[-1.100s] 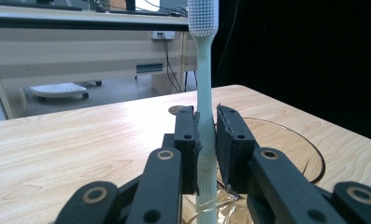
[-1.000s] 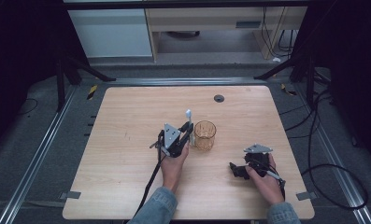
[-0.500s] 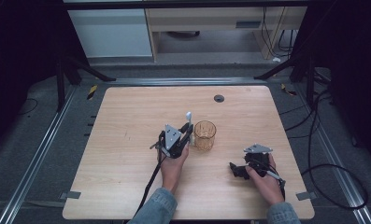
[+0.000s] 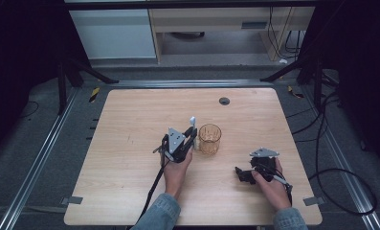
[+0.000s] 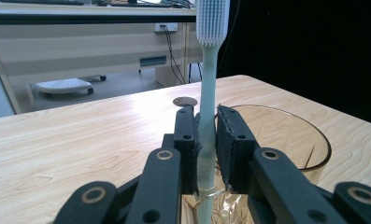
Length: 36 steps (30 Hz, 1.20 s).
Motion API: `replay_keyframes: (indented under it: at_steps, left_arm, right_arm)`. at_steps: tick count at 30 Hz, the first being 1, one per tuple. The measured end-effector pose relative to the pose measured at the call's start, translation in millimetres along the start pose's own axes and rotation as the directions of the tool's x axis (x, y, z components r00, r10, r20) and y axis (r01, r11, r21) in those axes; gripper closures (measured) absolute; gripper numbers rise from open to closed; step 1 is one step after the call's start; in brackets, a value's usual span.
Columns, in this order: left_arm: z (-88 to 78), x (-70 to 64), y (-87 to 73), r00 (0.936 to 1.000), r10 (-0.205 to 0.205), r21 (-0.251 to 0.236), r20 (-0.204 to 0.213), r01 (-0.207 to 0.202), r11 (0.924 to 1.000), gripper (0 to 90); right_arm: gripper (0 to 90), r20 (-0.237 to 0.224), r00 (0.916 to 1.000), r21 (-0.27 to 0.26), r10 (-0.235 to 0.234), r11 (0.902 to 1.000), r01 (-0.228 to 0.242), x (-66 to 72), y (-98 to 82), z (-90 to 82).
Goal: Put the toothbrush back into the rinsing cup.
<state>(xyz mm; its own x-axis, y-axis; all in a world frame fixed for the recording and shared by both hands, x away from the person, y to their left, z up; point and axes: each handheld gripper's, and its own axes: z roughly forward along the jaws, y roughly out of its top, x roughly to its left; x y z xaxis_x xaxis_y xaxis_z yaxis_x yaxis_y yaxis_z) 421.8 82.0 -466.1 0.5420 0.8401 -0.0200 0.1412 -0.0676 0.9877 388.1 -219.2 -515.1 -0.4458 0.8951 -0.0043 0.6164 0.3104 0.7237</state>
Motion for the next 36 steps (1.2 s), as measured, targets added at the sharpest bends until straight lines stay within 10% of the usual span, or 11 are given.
replay_keyframes:
  at_steps: [15, 36]
  left_arm:
    - [-1.8, 0.1, 1.5, 0.9999, 0.0, 0.016, 0.017, -0.001, 0.9999, 72.8]
    - [-13.8, 9.0, 17.9, 0.998, 0.051, 0.072, 0.039, -0.053, 0.9959, 32.8]
  right_arm:
    - [0.4, 0.0, 1.0, 0.0, 0.0, 1.0, 0.0, 0.0, 0.0, 0.0]
    - [0.5, 0.0, 1.0, 0.0, 0.001, 1.0, -0.001, 0.1, 0.0, 0.0]
